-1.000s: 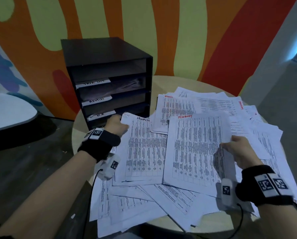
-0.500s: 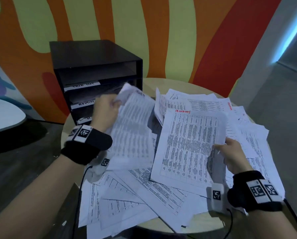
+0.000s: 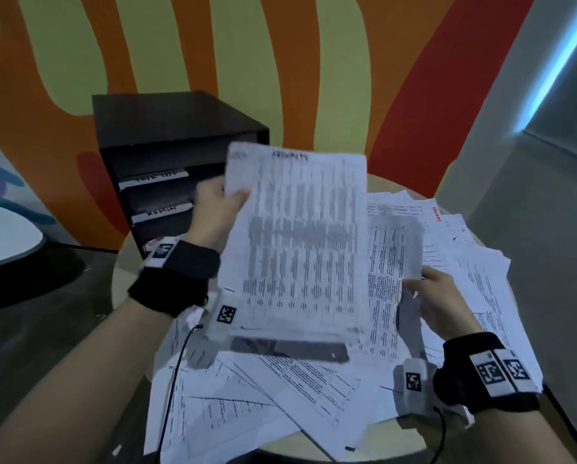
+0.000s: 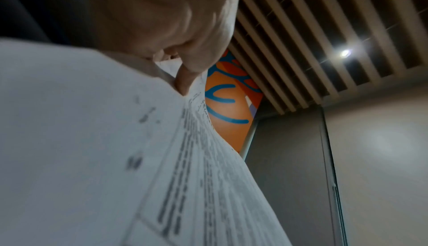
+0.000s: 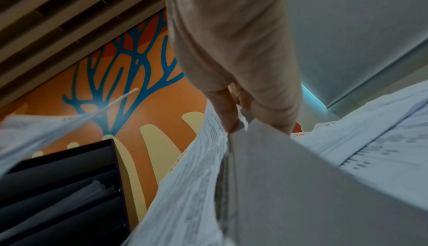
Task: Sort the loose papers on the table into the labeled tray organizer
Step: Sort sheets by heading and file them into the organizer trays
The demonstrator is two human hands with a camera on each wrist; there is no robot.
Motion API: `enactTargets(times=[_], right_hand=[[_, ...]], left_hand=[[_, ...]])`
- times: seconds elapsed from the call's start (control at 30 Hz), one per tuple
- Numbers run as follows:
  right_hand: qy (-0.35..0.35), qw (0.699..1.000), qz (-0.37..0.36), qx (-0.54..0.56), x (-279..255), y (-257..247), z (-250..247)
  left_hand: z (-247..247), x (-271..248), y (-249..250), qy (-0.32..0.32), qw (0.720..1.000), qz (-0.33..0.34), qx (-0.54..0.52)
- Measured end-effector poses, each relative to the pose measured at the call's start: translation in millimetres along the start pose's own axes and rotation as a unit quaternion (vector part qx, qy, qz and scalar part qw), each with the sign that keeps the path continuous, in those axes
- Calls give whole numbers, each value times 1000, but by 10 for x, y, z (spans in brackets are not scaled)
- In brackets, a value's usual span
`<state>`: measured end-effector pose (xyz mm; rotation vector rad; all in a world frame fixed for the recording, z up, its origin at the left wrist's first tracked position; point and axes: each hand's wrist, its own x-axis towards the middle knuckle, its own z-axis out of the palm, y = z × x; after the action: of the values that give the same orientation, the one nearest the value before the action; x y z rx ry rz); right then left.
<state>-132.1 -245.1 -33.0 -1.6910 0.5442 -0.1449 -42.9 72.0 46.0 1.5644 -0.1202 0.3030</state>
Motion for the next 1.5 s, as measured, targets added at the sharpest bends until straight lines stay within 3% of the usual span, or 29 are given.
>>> enactTargets(times=[0.13, 0.27, 0.47, 0.57, 0.67, 0.73, 0.83, 1.0, 1.17, 1.3, 1.37, 1.43, 1.5], right_hand=[[-38, 998, 21, 45, -21, -79, 70], [-78, 995, 29, 49, -62, -109, 122], [-70, 992, 55, 85, -31, -76, 206], [-82, 996, 11, 13, -52, -62, 207], [-13, 998, -15, -59, -33, -32, 125], [34, 996, -19, -78, -4, -13, 25], [67, 994, -17, -85, 17, -4, -111], [77, 994, -11, -71, 44, 13, -142], [77, 995, -4, -67, 62, 85, -131], [74, 995, -3, -59, 34, 138, -178], [72, 996, 0, -58, 25, 160, -205], [72, 996, 4, -53, 32, 174, -225], [71, 996, 6, -46, 29, 167, -231]], left_hand=[[278, -123, -443, -77, 989, -126, 5], [441, -149, -725, -85, 979, -182, -14], [559, -211, -773, -69, 980, -184, -10], [582, -262, -742, -91, 979, -185, -7], [408, -186, -808, -115, 968, -218, 51], [179, -94, -856, -79, 962, -241, 99], [-201, 34, -922, -44, 951, -224, 208], [-402, 110, -1089, -97, 918, -262, 280], [-250, 21, -1084, -105, 930, -217, 279], [-217, 39, -1047, -167, 927, -209, 262], [-286, 40, -1014, -182, 904, -196, 333], [-387, 39, -974, -196, 843, -196, 462], [-491, -23, -832, -251, 797, -218, 504]])
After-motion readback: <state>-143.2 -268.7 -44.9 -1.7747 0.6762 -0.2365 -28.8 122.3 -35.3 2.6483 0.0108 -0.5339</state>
